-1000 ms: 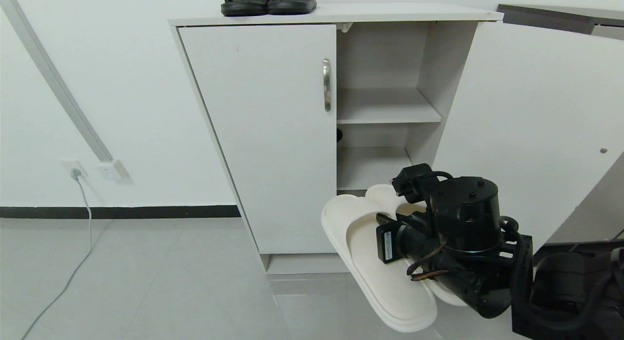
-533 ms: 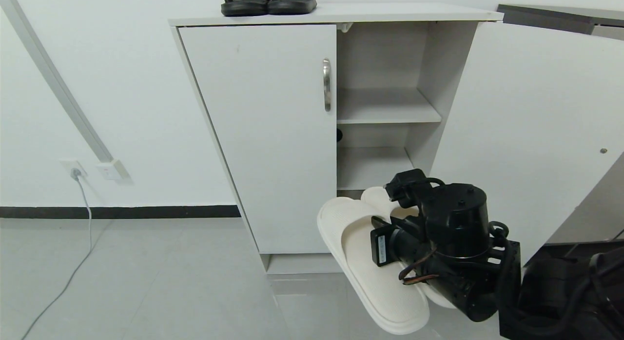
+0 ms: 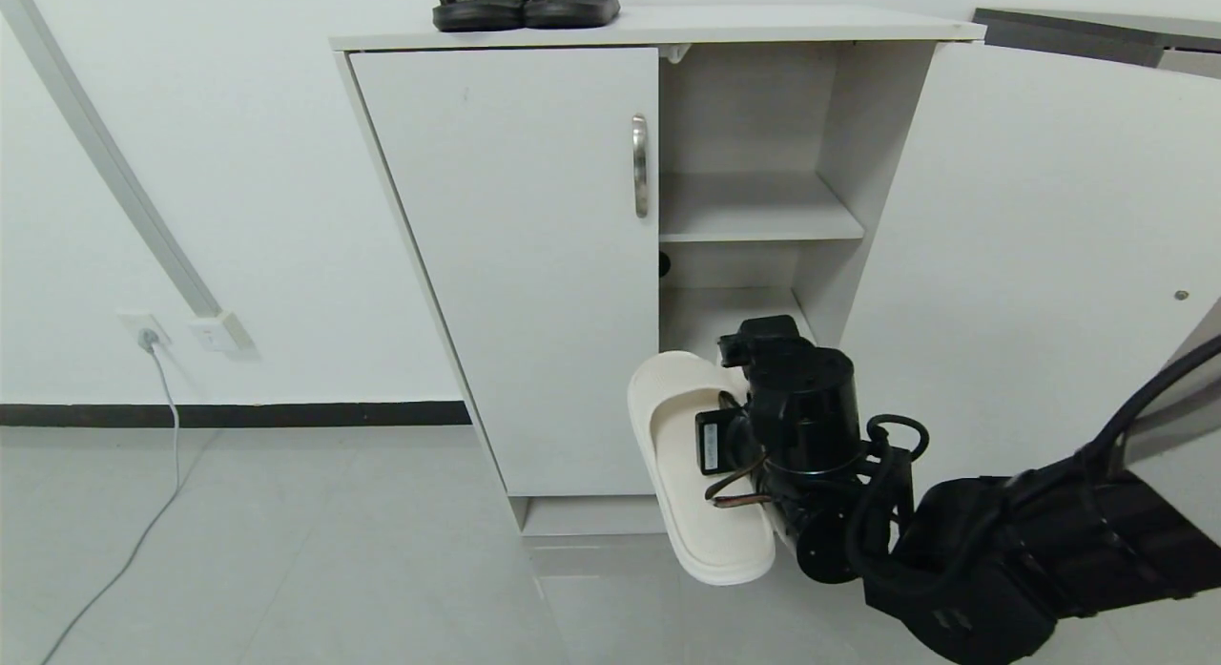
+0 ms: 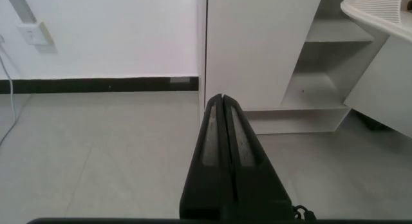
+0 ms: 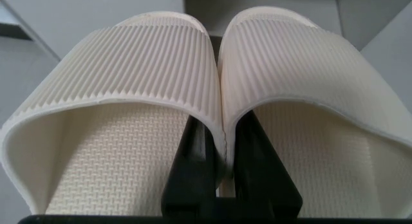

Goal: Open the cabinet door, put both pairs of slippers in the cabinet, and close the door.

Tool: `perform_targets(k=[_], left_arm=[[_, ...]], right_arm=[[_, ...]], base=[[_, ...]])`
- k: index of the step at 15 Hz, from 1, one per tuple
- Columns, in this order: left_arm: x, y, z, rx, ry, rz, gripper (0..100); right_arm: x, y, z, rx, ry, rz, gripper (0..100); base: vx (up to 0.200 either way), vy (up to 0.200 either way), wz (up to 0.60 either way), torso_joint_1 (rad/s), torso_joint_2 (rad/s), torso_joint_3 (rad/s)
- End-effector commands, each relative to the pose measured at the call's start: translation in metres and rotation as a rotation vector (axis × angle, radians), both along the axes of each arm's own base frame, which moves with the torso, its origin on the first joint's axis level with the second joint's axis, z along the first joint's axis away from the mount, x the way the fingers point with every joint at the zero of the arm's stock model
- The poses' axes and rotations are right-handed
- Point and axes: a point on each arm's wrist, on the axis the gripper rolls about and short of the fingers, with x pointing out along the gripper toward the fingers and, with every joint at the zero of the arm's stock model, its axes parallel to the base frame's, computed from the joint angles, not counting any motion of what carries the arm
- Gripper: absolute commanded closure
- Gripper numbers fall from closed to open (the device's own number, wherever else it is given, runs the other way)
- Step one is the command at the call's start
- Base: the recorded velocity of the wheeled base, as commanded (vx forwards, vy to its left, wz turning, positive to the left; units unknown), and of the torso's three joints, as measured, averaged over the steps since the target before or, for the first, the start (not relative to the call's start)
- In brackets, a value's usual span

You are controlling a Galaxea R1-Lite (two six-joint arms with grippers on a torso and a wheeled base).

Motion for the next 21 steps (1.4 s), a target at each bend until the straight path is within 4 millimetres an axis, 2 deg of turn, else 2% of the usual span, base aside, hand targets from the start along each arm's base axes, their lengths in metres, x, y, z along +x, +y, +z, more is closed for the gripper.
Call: perform_targets(k=[1,2,9,11,16,18,21], left_arm=[[0.0,0.0,0.0,0.0,0.003,-0.001,100],[0.0,0.0,0.0,0.0,0.003,-0.001,100],[0.0,0.0,0.0,0.0,0.003,-0.001,100],[0.0,0.0,0.0,-0.002,0.003,-0.001,100],[0.0,0.0,0.0,0.0,0.003,-0.001,100],[0.0,0.0,0.0,0.001,0.003,-0.001,100],[0.0,0.0,0.0,0.001,0.003,-0.001,100]], right_arm=[[0.007,0.009,-0.012,-0.018,0.011,-0.01,100],[0.008,0.01,-0.014,-0.023,0.015,-0.013,100],[0.009,0.011,-0.019,-0.028,0.022,-0.013,100],[0.01,0.011,-0.02,-0.031,0.024,-0.013,100],[0.026,0.003,-0.03,-0.045,0.04,-0.057,100],[0.034,0.006,-0.034,-0.016,0.033,-0.07,100],[0.035,0.01,-0.038,-0.018,0.036,-0.062,100]], base=[[0.0,0.0,0.0,0.0,0.0,0.0],[0.0,0.0,0.0,0.0,0.0,0.0],[0.0,-0.2,0.0,0.003,0.0,0.002],[0.0,0.0,0.0,0.0,0.0,0.0],[0.0,0.0,0.0,0.0,0.0,0.0],[0.0,0.0,0.0,0.0,0.0,0.0],[0.0,0.0,0.0,0.0,0.0,0.0]])
